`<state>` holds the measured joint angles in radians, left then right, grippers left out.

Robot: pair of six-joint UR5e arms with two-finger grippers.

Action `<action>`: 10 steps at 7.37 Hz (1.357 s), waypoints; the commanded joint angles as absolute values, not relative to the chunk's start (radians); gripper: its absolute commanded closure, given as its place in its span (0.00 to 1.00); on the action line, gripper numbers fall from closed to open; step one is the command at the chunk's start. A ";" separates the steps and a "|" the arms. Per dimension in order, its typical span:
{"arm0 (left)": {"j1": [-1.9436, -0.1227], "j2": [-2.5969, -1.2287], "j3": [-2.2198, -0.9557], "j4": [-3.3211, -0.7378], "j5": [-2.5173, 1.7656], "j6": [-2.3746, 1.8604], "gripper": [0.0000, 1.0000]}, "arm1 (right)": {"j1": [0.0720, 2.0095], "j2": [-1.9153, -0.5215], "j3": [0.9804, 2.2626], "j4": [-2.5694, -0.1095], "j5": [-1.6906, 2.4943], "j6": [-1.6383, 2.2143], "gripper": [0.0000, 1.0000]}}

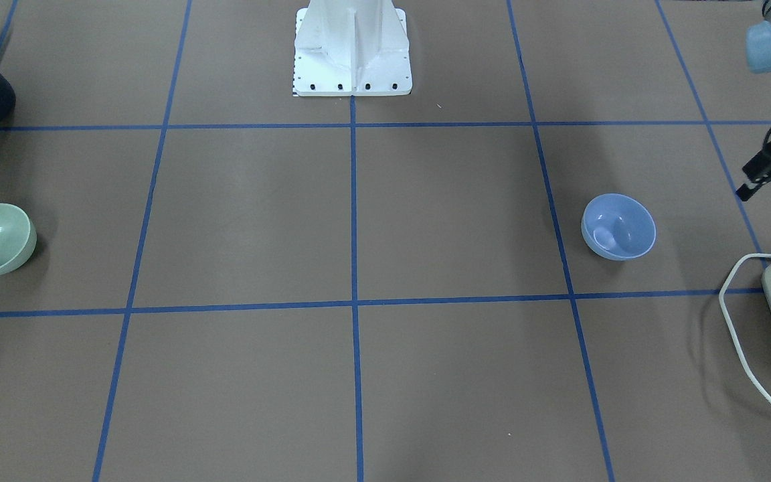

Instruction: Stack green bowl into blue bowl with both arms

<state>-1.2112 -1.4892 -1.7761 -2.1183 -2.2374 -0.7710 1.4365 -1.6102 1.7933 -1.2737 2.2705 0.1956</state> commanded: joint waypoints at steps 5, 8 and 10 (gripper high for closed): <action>-0.973 -1.580 -1.667 -2.152 -2.123 -0.830 0.15 | 1.436 -1.617 1.790 -1.272 2.270 0.196 0.00; -0.940 -1.578 -1.667 -2.149 -2.089 -0.828 0.68 | 1.436 -1.618 1.790 -1.272 2.269 0.196 0.00; -0.939 -1.578 -1.667 -2.149 -2.089 -0.828 1.00 | 1.436 -1.617 1.790 -1.272 2.269 0.196 0.00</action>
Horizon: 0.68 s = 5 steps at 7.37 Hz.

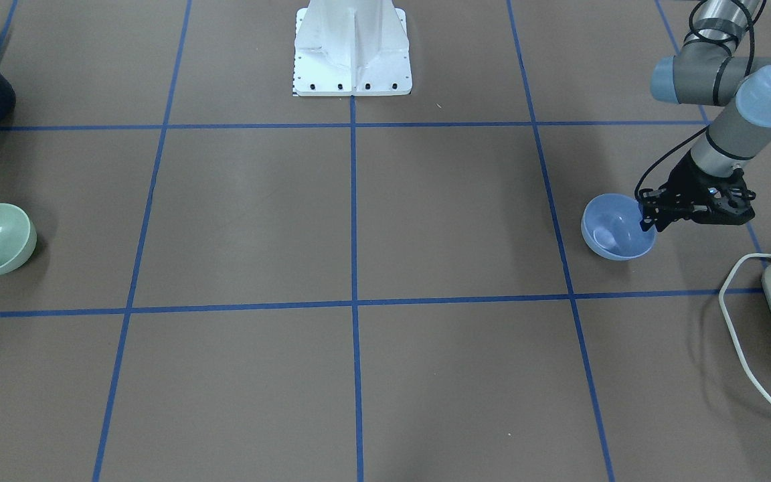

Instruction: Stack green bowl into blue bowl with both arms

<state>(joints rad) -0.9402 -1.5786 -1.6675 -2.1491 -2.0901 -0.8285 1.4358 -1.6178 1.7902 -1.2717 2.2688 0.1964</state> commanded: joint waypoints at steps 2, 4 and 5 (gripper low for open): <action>-0.940 -1.583 -1.686 -2.145 -2.100 -0.828 1.00 | 1.436 -1.617 1.789 -1.272 2.269 0.196 0.00; -0.952 -1.639 -1.779 -1.986 -2.175 -0.830 1.00 | 1.436 -1.618 1.789 -1.272 2.269 0.196 0.00; -0.951 -1.746 -1.836 -1.794 -2.171 -0.833 1.00 | 1.436 -1.617 1.789 -1.272 2.269 0.196 0.00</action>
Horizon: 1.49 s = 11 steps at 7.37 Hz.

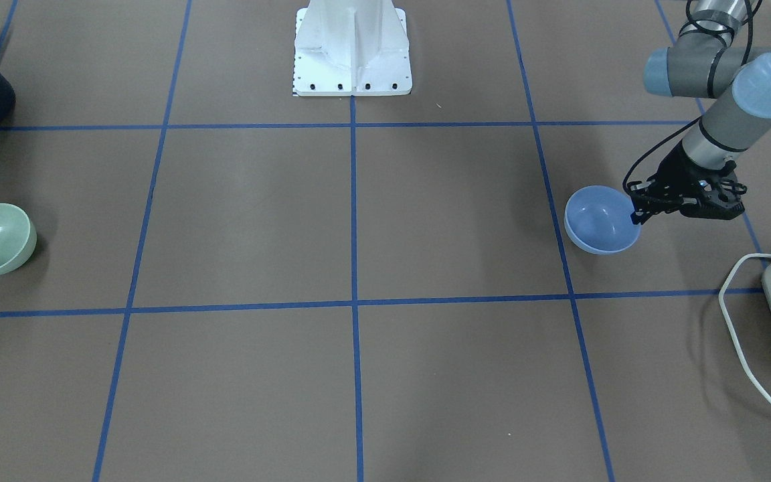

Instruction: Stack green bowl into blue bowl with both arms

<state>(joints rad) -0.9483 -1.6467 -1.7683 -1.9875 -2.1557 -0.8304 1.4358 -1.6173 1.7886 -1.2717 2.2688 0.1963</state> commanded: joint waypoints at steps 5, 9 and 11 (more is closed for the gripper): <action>-0.703 -2.204 -1.790 -1.413 -2.022 -1.089 1.00 | 1.434 -1.617 1.786 -1.273 2.270 0.198 0.00; -0.557 -2.293 -1.610 -1.635 -1.904 -1.275 1.00 | 1.436 -1.611 1.783 -1.273 2.270 0.202 0.00; -0.539 -2.306 -1.605 -1.638 -1.902 -1.276 1.00 | 1.436 -1.611 1.782 -1.273 2.272 0.202 0.00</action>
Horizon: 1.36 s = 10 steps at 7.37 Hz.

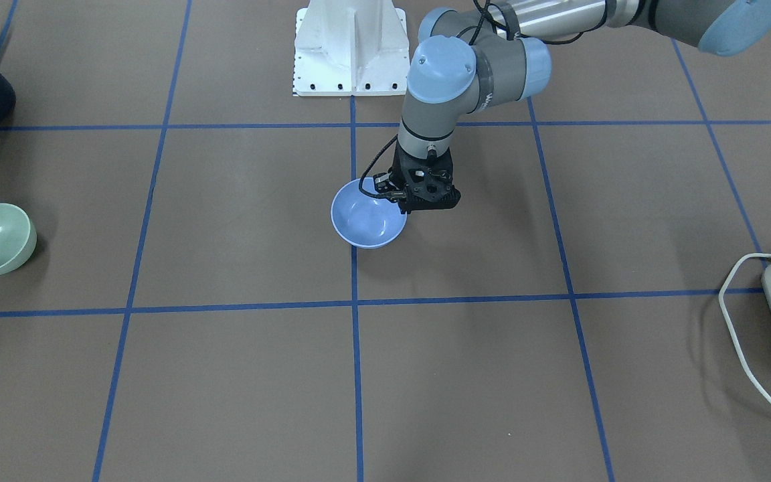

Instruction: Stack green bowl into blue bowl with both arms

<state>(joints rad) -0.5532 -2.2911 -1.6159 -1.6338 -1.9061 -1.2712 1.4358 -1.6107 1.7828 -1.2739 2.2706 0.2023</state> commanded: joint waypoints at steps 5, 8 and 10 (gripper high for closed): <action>-0.502 -2.312 -1.598 -1.647 -1.867 -1.275 1.00 | 1.436 -1.608 1.776 -1.275 2.270 0.202 0.00; -0.494 -2.312 -1.566 -1.681 -1.849 -1.275 0.66 | 1.434 -1.606 1.772 -1.275 2.270 0.201 0.00; -0.492 -2.310 -1.584 -1.703 -1.839 -1.272 0.03 | 1.436 -1.605 1.770 -1.275 2.270 0.201 0.00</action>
<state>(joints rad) -0.4926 -2.3113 -1.5720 -1.6883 -1.8441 -1.2740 1.4346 -1.6056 1.7710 -1.2747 2.2703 0.2010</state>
